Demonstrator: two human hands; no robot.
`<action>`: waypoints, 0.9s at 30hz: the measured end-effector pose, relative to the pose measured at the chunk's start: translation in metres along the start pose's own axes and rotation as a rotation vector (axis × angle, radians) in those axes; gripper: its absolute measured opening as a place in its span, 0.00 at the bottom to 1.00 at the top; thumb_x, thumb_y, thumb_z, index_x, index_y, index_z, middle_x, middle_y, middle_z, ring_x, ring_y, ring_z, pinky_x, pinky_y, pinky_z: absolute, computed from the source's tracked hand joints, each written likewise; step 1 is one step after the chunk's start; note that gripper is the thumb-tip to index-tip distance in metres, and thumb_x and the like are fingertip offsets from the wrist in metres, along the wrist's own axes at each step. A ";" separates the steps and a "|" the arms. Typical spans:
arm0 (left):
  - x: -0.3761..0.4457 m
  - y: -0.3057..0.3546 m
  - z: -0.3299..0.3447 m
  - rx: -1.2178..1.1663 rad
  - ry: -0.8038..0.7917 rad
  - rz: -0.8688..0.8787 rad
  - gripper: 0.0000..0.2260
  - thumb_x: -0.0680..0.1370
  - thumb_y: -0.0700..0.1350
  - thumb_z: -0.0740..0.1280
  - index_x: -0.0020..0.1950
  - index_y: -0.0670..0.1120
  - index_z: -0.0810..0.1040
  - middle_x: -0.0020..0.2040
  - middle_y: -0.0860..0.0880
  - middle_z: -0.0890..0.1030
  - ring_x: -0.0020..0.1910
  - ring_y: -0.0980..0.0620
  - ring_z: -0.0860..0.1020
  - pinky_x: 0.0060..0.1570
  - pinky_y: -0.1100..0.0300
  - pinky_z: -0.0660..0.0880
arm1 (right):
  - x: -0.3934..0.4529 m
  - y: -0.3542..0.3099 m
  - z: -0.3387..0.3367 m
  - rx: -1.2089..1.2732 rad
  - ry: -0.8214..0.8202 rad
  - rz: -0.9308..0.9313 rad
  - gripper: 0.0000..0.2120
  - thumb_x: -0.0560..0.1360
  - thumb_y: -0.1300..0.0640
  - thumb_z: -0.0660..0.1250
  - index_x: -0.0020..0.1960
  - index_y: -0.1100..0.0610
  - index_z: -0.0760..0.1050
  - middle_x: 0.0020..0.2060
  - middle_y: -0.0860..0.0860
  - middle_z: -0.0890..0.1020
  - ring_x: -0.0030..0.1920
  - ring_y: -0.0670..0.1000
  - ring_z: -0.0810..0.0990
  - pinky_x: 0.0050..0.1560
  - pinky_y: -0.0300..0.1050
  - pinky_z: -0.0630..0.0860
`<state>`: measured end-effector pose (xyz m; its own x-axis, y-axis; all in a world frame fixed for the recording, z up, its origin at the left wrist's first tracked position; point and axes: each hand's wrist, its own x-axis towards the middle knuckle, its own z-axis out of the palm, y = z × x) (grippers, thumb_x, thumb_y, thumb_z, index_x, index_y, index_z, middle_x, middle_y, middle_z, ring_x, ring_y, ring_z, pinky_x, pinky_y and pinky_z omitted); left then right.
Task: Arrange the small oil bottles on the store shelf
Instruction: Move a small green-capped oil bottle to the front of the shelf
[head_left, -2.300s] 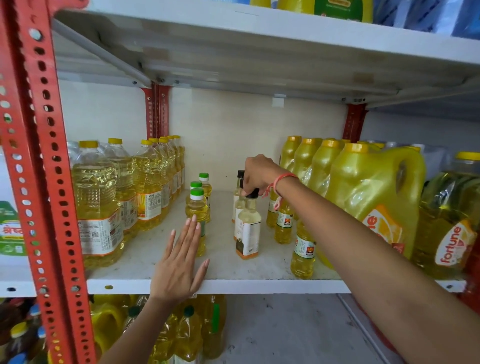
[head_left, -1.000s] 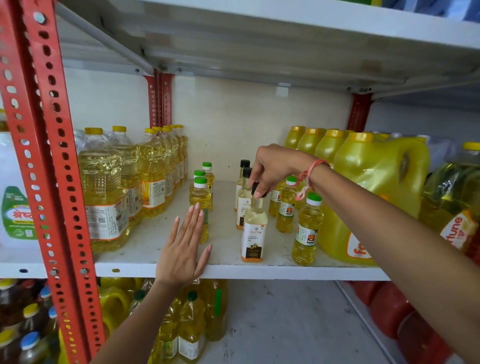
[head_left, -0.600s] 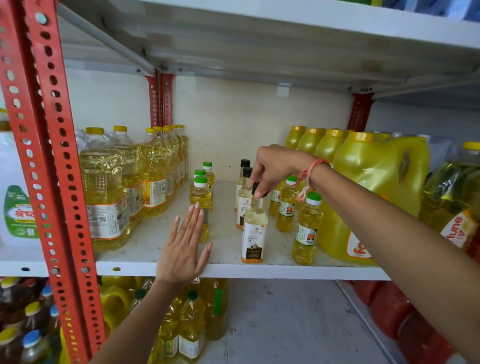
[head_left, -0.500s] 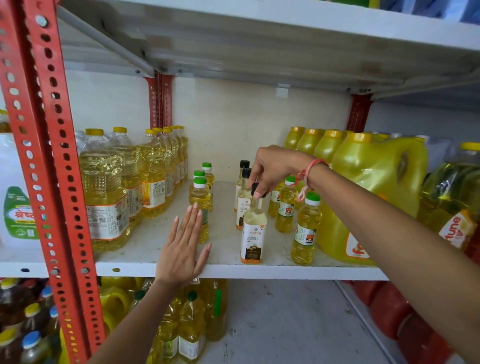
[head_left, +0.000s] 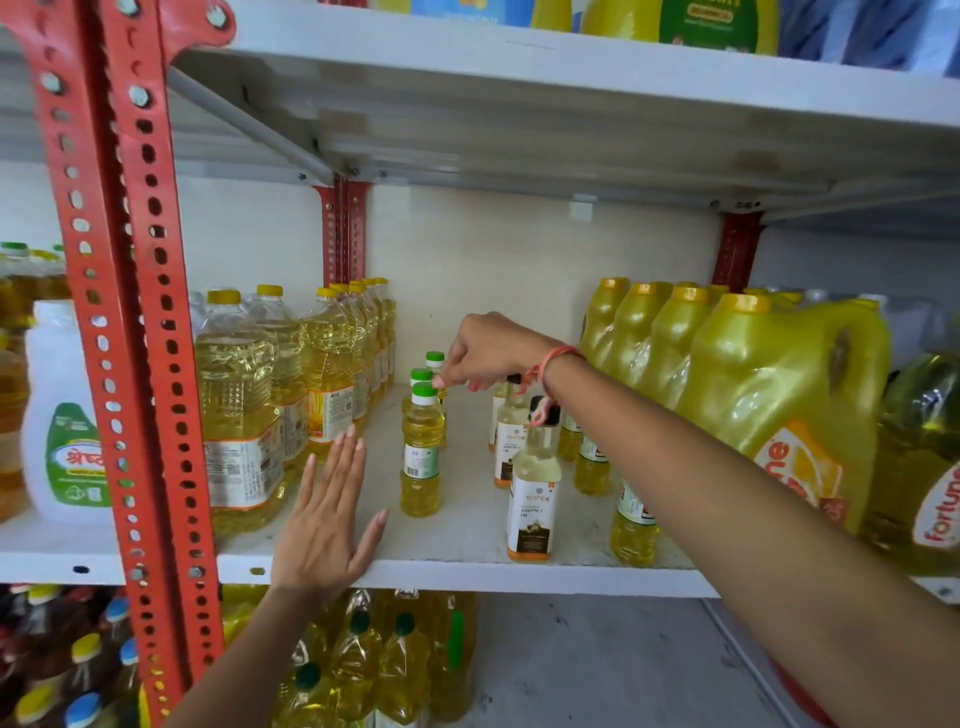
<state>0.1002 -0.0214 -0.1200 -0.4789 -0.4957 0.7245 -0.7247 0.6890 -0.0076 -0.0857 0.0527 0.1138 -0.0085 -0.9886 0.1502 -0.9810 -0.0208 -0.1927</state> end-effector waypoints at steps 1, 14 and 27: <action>0.000 -0.001 0.001 -0.002 0.002 -0.006 0.34 0.81 0.59 0.47 0.79 0.37 0.50 0.81 0.39 0.51 0.79 0.43 0.51 0.77 0.48 0.42 | 0.006 -0.005 0.007 -0.032 0.010 -0.006 0.22 0.74 0.46 0.69 0.56 0.65 0.82 0.48 0.60 0.86 0.47 0.55 0.86 0.56 0.49 0.81; -0.002 -0.006 0.009 -0.015 0.054 -0.005 0.34 0.81 0.59 0.48 0.80 0.37 0.50 0.81 0.39 0.51 0.79 0.43 0.50 0.77 0.46 0.43 | 0.054 -0.030 0.039 -0.226 0.128 0.007 0.23 0.68 0.51 0.77 0.30 0.57 0.63 0.39 0.58 0.80 0.36 0.55 0.77 0.37 0.44 0.75; -0.003 -0.001 0.004 -0.106 0.091 0.000 0.28 0.81 0.46 0.49 0.79 0.36 0.53 0.80 0.38 0.55 0.79 0.44 0.52 0.77 0.51 0.43 | 0.050 -0.038 0.029 -0.094 -0.072 0.020 0.18 0.70 0.57 0.76 0.55 0.67 0.82 0.49 0.61 0.86 0.27 0.48 0.78 0.45 0.45 0.82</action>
<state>0.1004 -0.0221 -0.1250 -0.4285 -0.4496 0.7838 -0.6663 0.7431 0.0620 -0.0436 -0.0006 0.1006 -0.0174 -0.9969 0.0765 -0.9946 0.0094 -0.1030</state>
